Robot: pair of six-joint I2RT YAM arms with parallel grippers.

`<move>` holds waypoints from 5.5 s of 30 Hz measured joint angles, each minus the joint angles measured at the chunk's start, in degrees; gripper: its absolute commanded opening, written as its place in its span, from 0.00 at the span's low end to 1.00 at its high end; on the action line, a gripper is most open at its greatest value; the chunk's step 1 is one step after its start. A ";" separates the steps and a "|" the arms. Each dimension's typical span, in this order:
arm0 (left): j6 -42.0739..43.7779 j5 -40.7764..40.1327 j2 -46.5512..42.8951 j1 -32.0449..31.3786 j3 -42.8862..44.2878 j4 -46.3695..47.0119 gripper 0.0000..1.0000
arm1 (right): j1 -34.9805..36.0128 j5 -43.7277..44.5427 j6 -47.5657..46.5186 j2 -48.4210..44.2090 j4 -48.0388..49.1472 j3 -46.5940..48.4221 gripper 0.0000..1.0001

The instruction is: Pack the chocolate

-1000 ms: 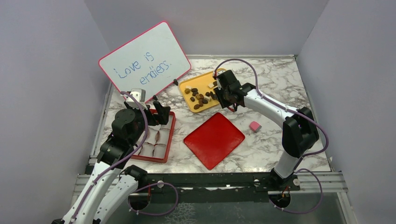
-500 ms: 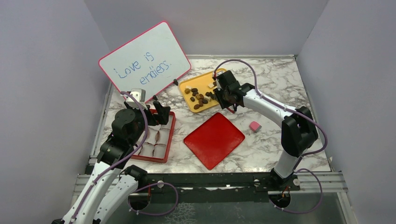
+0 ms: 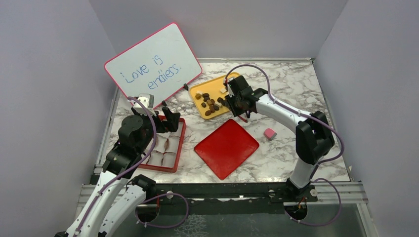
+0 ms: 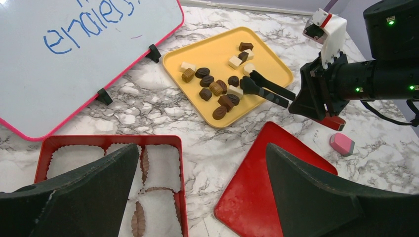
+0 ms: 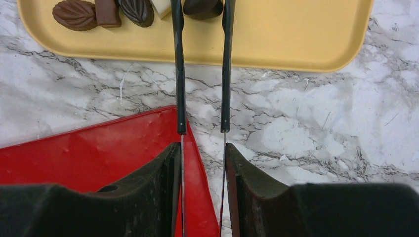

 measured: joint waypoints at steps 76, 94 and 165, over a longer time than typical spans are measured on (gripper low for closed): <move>-0.26 -15.91 -11.91 0.00 9.46 -2.60 0.99 | 39.06 -11.26 10.82 -5.38 2.10 -0.87 0.30; -0.31 -15.91 -12.09 0.00 9.46 -2.64 0.99 | 39.56 -8.20 10.86 -5.25 1.73 -0.76 0.37; 0.37 -13.70 -16.41 -2.14 -1.38 -2.97 0.99 | 10.12 1.70 8.22 -0.63 -3.76 1.79 0.32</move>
